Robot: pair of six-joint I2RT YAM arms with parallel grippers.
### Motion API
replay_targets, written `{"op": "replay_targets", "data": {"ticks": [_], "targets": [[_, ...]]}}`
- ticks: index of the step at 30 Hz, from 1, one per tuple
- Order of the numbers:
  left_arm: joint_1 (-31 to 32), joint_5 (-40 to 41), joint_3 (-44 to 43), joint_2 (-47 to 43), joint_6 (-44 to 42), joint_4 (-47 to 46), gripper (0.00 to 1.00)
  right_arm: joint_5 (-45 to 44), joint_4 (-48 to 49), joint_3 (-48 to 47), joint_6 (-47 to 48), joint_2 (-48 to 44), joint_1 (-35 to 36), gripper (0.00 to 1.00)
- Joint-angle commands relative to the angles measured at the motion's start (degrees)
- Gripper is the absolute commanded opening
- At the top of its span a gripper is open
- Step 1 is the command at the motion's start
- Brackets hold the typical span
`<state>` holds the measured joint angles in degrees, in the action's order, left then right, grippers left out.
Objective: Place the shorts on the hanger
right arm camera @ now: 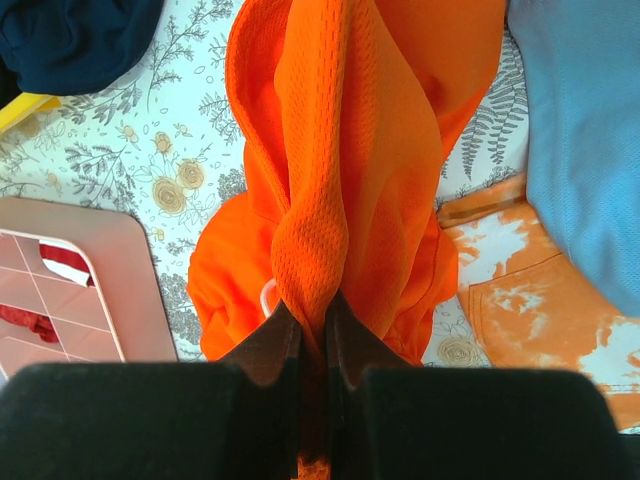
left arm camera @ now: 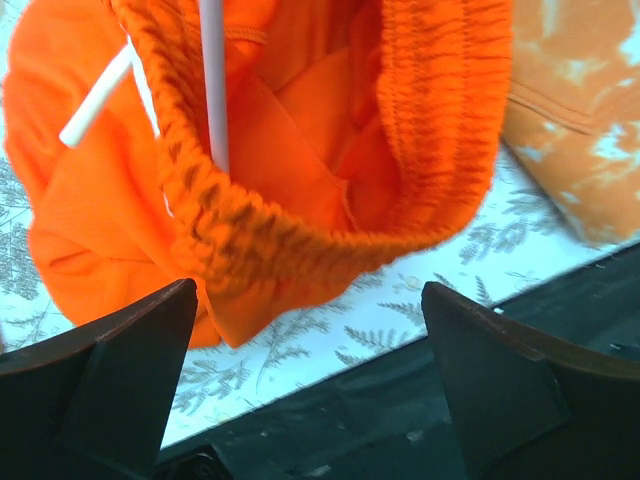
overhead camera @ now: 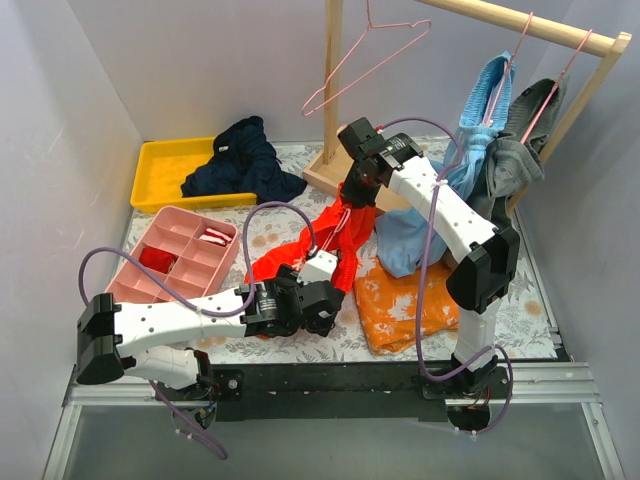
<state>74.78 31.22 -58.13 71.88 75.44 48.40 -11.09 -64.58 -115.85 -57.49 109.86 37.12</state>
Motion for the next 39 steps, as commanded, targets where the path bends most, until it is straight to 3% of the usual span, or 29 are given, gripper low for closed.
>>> {"op": "replay_targets", "data": {"ticks": [1, 11, 19, 25, 29, 34, 39], "targets": [[0.4, 8.1, -1.9, 1.7, -1.1, -0.1, 0.98, 2.3, -0.3, -2.3, -0.2, -1.1, -0.1, 0.01], [0.7, 21.8, -3.5, 6.0, -1.3, 1.0, 0.95, 2.6, -0.1, -1.1, -0.2, -2.0, -0.1, 0.01], [0.0, 15.5, 4.5, -8.9, -13.8, -16.4, 0.67, 2.1, -0.1, -0.4, -0.1, -2.5, -0.1, 0.01], [-5.9, 6.5, 7.8, -11.1, -13.1, -19.2, 0.43, 2.8, 0.3, -0.1, -0.2, -3.0, -0.1, 0.01], [-6.3, 2.5, 7.1, -13.0, -12.2, -19.9, 0.49, 2.7, 0.3, 0.4, -0.1, -3.3, -0.1, 0.01], [-6.3, -4.4, 5.4, -16.9, -12.3, -16.5, 0.83, 2.8, 0.4, 0.6, 0.1, -3.3, -0.1, 0.01], [-6.3, -6.3, 6.3, -16.4, -10.1, -12.4, 0.86, 3.8, 0.8, 0.8, 0.0, -2.8, -0.2, 0.01]]}}
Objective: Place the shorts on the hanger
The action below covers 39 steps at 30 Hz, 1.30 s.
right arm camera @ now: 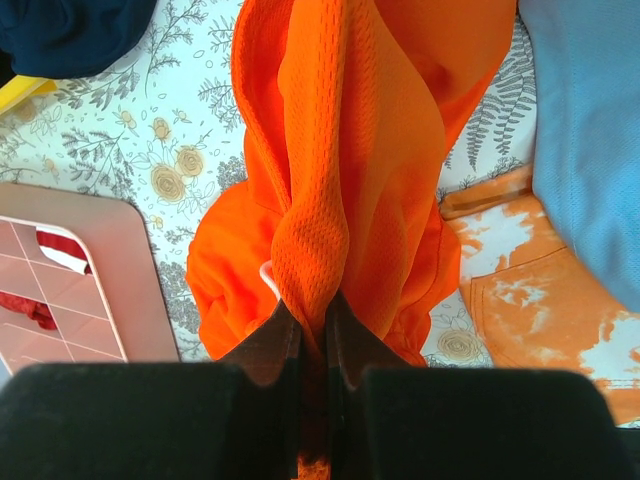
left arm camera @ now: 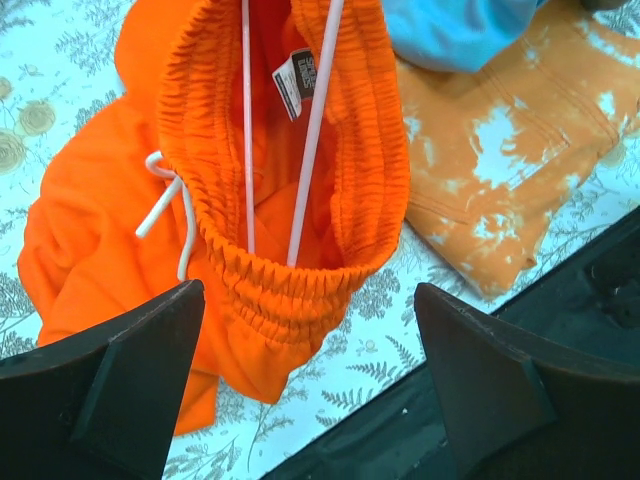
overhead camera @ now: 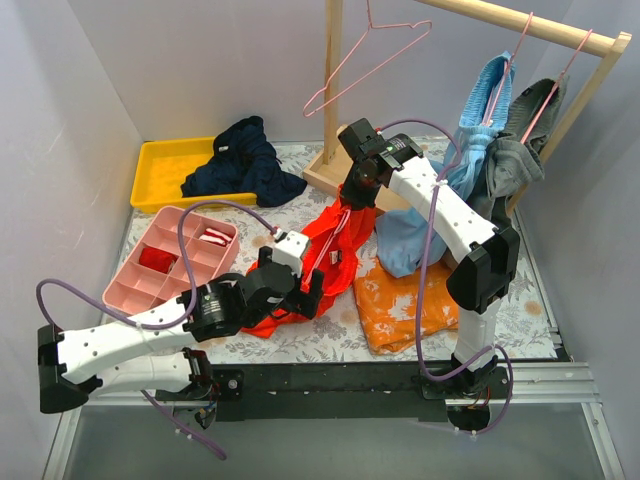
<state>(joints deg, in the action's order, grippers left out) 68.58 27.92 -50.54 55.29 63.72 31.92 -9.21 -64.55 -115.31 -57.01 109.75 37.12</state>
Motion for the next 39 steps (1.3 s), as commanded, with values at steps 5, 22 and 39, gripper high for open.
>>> {"op": "replay_targets", "data": {"ticks": [5, 22, 39], "targets": [[1.5, 1.7, -1.1, 5.3, 6.2, 6.8, 0.79, 2.4, 1.0, 0.2, -0.6, -2.6, -0.2, 0.01], [3.1, 2.8, 3.2, 7.6, 2.8, 0.4, 0.83, 3.2, 0.5, -0.4, -0.4, -2.3, -0.3, 0.01], [3.1, 15.2, 6.9, 3.0, -3.1, -13.2, 0.14, 5.3, 0.6, 0.2, 0.1, -2.7, -0.3, 0.01]]}}
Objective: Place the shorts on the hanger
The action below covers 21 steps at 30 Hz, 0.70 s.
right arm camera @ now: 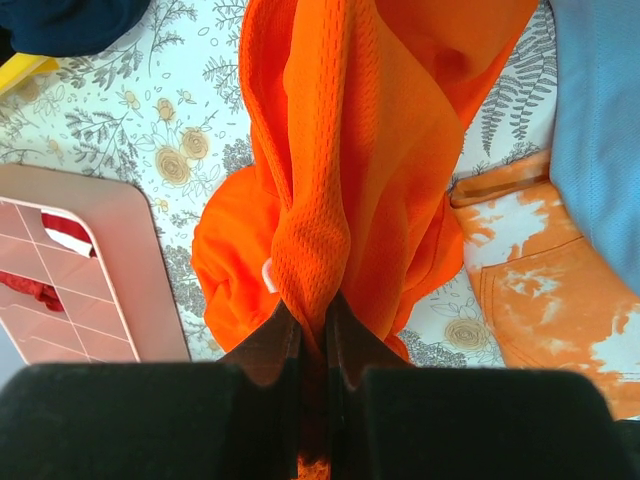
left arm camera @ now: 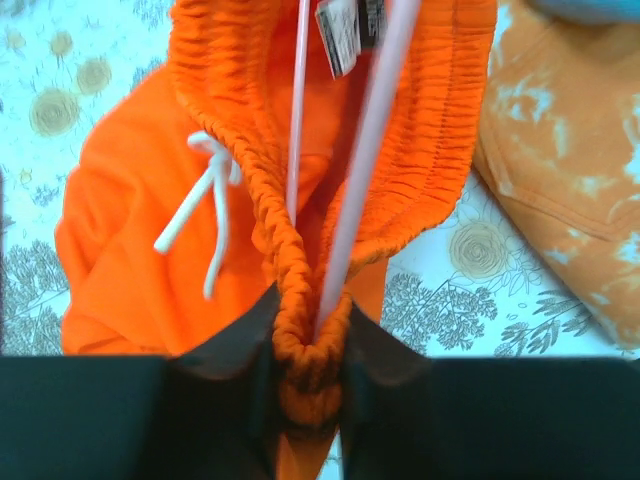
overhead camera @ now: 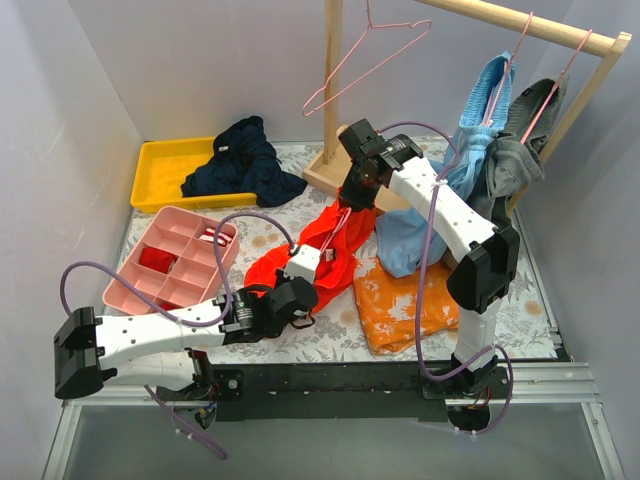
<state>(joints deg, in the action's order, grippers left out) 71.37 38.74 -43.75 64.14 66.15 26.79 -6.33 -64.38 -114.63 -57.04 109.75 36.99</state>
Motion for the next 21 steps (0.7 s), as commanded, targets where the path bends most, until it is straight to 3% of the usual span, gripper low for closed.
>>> {"op": "replay_targets", "data": {"ticks": [1, 6, 7, 9, 13, 19, 21], "targets": [[0.3, 3.1, 0.1, -6.7, -7.0, -8.9, 0.00, 2.4, 0.5, -0.5, 0.5, -2.8, -0.2, 0.01], [0.3, -0.3, -2.2, -11.4, -11.0, -6.8, 0.00, 3.6, 2.3, -0.5, 5.4, -3.5, -0.2, 0.01], [0.3, -0.5, -2.8, -12.1, -10.9, -5.7, 0.00, 3.6, 2.8, -0.7, 6.4, -3.7, -0.3, 0.05], [0.3, -1.0, -4.6, -12.8, -10.2, -1.6, 0.00, 4.0, 3.9, -1.4, 9.1, -4.0, -0.3, 0.16], [0.3, -2.8, -5.3, -17.5, -9.9, 0.1, 0.00, 3.3, 7.0, -0.6, 15.1, -6.4, -0.2, 0.51], [0.3, -4.2, -8.6, -20.1, -8.2, 5.4, 0.00, 4.8, 17.6, 3.1, 20.6, -13.2, -0.2, 0.76], [0.3, -3.9, -8.9, -20.2, -7.4, 7.2, 0.00, 5.1, 18.3, 0.9, 22.4, -14.0, -0.1, 0.77]]}}
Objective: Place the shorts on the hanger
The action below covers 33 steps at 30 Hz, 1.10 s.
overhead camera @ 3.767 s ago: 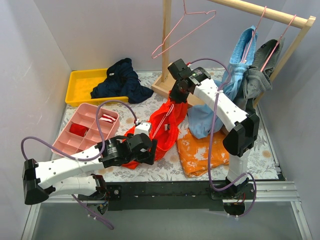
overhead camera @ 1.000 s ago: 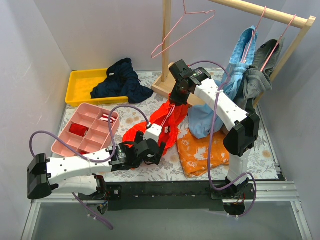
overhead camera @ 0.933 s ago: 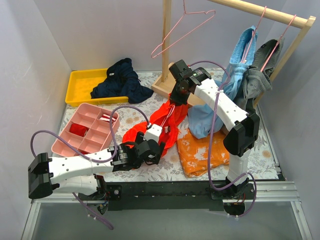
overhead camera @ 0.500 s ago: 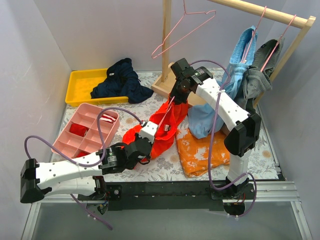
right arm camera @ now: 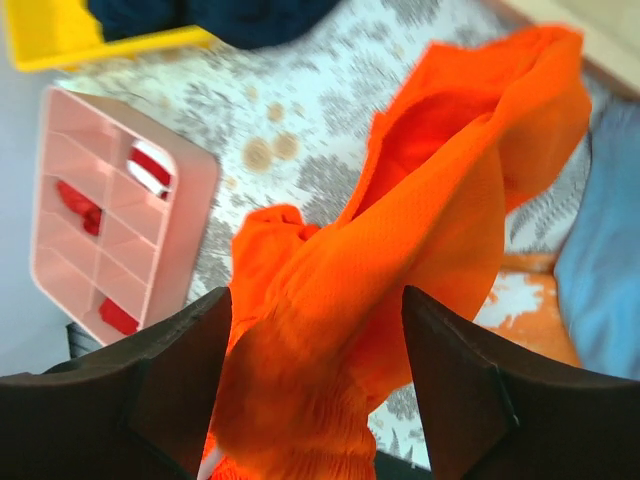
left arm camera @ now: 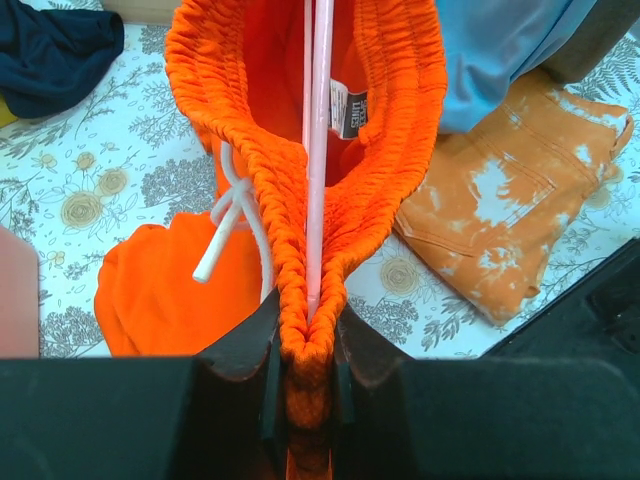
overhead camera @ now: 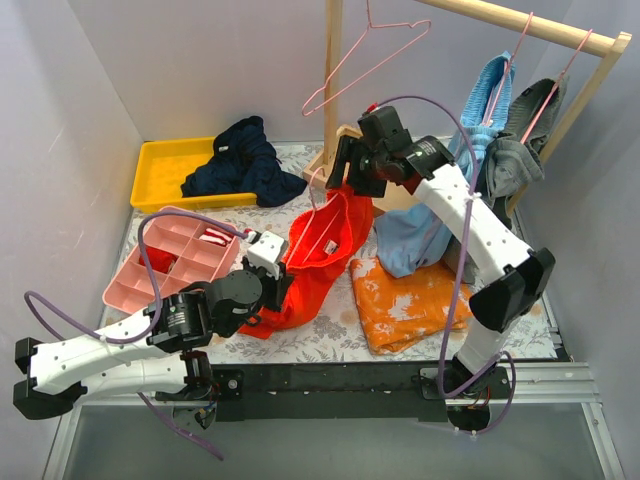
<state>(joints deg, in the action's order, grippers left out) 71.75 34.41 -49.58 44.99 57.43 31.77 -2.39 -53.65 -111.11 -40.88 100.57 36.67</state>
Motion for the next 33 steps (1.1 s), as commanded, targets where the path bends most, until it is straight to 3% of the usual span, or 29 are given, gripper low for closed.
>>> {"op": "replay_targets", "data": {"ticks": [1, 7, 10, 17, 27, 30, 31, 33], "targets": [[-0.1, 0.2, -3.2, -1.3, 1.8, 2.7, 0.00, 1.2, 7.9, -3.4, 7.0, -5.1, 0.2, 0.76], [-0.1, -0.8, -5.0, -3.3, 4.2, 5.1, 0.00, 0.5, 12.2, -2.1, 13.5, -9.9, 0.3, 0.70], [-0.1, -0.7, -8.7, -2.2, 5.8, 7.5, 0.00, 0.1, 15.3, 2.2, 18.5, -13.9, 1.5, 0.60], [-0.1, -1.6, -17.0, -0.3, 5.5, 11.8, 0.00, -2.3, 23.1, 17.1, 26.3, -24.5, 5.9, 0.55], [-0.1, -3.1, -24.0, 2.9, 1.3, 14.1, 0.00, -12.9, 20.2, 12.9, 27.8, -19.6, 11.4, 0.54], [-0.1, -3.9, -24.9, 2.7, 0.6, 14.3, 0.00, -19.3, 17.3, 9.0, 26.6, -18.1, 11.4, 0.40], [-0.1, -4.2, -25.2, 2.8, 0.5, 14.3, 0.00, -20.8, 16.8, 8.0, 26.6, -18.0, 11.3, 0.27], [-0.1, -4.8, -25.9, 3.1, 0.0, 14.6, 0.00, -25.5, 14.7, 4.2, 26.4, -17.1, 11.3, 0.12]]}}
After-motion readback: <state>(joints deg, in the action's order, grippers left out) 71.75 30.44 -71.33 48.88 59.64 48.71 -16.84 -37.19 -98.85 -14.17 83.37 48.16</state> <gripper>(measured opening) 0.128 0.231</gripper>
